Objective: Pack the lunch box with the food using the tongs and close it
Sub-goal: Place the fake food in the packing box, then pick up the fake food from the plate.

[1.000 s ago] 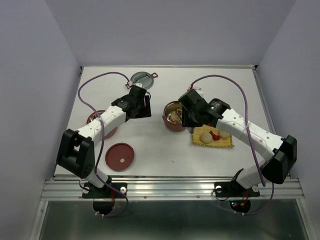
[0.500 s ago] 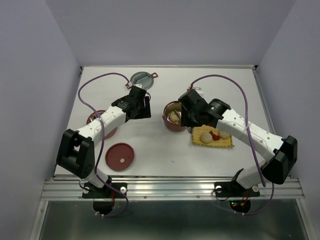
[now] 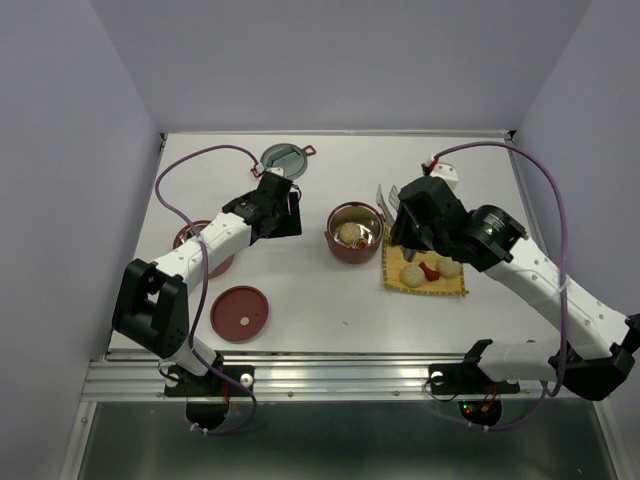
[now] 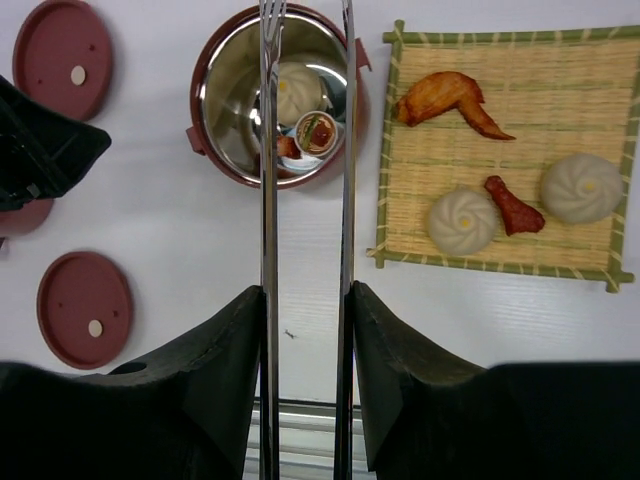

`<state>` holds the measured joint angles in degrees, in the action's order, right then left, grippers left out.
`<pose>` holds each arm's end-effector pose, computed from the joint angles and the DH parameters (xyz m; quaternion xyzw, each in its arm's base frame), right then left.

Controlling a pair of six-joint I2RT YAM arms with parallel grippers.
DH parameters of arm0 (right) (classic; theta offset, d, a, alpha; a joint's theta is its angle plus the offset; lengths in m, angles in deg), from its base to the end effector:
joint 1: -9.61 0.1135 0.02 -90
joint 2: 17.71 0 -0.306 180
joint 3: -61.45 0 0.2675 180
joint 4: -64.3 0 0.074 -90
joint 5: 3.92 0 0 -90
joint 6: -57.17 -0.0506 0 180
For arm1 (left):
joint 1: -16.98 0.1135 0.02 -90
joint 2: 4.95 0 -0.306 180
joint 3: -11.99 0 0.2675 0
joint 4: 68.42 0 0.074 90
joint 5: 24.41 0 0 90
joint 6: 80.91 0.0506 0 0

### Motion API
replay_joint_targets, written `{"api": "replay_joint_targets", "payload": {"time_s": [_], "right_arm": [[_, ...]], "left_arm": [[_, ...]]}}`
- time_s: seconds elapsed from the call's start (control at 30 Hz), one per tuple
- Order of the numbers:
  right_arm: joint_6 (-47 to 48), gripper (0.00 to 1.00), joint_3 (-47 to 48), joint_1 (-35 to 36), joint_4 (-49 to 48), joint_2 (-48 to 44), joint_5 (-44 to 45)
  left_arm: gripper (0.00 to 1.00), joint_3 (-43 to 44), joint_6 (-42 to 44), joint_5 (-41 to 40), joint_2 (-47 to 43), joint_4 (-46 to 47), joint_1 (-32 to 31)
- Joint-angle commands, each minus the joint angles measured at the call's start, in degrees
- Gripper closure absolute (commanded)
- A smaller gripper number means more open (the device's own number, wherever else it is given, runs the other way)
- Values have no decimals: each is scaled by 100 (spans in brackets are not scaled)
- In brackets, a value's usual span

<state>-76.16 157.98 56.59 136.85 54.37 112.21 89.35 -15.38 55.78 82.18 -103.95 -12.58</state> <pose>0.1863 0.1669 0.4265 0.0518 0.9118 0.0981 0.3953 0.3134 -0.1678 0.2857 0.0084 0.9220 -0.1016 0.3735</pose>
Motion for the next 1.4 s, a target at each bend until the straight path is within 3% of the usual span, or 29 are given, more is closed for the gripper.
{"api": "replay_joint_targets", "payload": {"time_s": [0.0, 0.4, 0.83, 1.37], "right_arm": [[-447, 56, 125, 48, 781, -351, 647], [-1450, 56, -929, 48, 1581, -1169, 525], [-1275, 56, -1817, 48, 1222, -1345, -415], [-1239, 55, -2187, 48, 1019, -1283, -547]], "left_arm": [[24, 213, 56, -145, -83, -11, -15], [24, 459, 109, -197, 137, -55, -23], [24, 617, 100, -206, 339, -81, -23], [24, 600, 100, -92, 366, -20, -23]]}}
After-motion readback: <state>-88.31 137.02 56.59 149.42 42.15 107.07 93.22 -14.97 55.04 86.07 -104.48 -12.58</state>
